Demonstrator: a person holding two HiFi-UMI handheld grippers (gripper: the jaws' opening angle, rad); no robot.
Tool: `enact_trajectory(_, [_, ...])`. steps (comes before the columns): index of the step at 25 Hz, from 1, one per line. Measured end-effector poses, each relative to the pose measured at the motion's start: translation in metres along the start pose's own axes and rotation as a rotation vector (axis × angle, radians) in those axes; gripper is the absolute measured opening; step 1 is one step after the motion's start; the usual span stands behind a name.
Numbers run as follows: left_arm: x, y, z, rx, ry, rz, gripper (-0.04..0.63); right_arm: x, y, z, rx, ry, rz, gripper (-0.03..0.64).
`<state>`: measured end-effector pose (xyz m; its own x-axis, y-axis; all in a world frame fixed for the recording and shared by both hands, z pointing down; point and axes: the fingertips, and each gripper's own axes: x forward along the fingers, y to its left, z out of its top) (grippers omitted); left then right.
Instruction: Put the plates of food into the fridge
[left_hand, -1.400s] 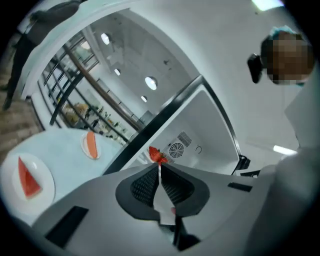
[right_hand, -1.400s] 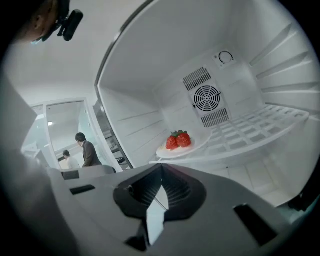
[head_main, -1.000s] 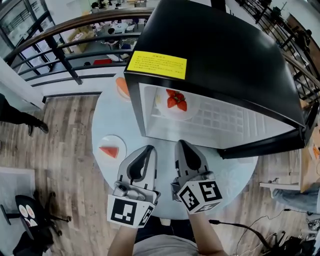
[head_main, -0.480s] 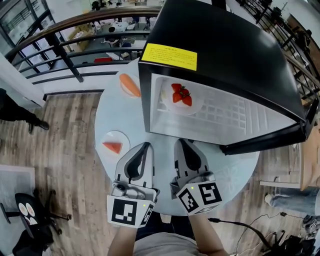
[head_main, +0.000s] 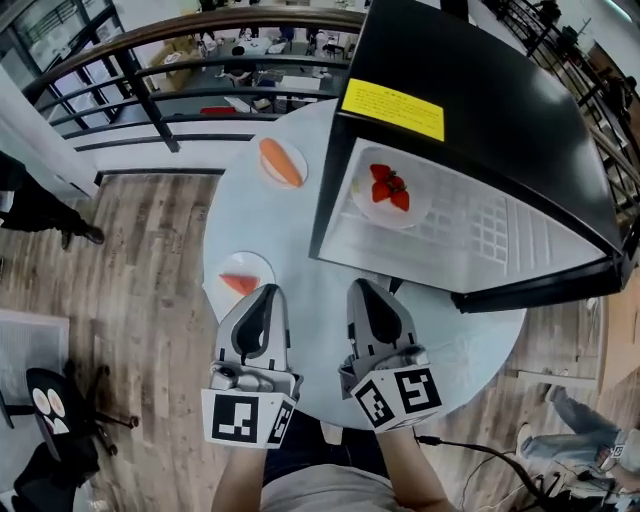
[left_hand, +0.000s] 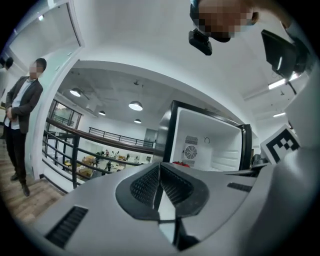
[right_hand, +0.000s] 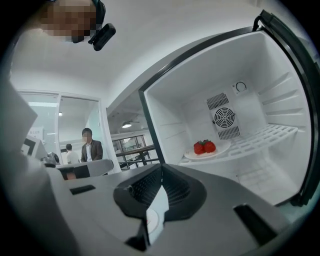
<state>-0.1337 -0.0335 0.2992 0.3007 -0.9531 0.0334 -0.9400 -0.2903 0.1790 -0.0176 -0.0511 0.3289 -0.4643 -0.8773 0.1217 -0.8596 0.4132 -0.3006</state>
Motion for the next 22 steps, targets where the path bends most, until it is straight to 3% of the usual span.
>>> enact_trajectory(5, [-0.035, 0.073, -0.051, -0.064, 0.120, 0.181, 0.009, 0.018, 0.018, -0.041, 0.048, 0.109, 0.063, 0.014])
enact_trajectory(10, [-0.082, 0.137, -0.124, -0.236, 0.280, 0.354, 0.011, 0.045, 0.033, -0.096, 0.160, 0.264, 0.150, 0.014])
enact_trajectory(12, [-0.091, 0.149, -0.148, -0.292, 0.347, 0.361, 0.011, 0.054, 0.036, -0.122, 0.191, 0.337, 0.160, 0.014])
enact_trajectory(16, [-0.090, 0.165, -0.186, -0.392, 0.459, 0.329, 0.012, 0.066, 0.036, -0.170, 0.081, 0.474, 0.145, 0.015])
enact_trajectory(22, [-0.074, 0.176, -0.220, -0.471, 0.517, 0.330, 0.063, 0.077, 0.038, -0.214, 0.064, 0.634, 0.188, 0.015])
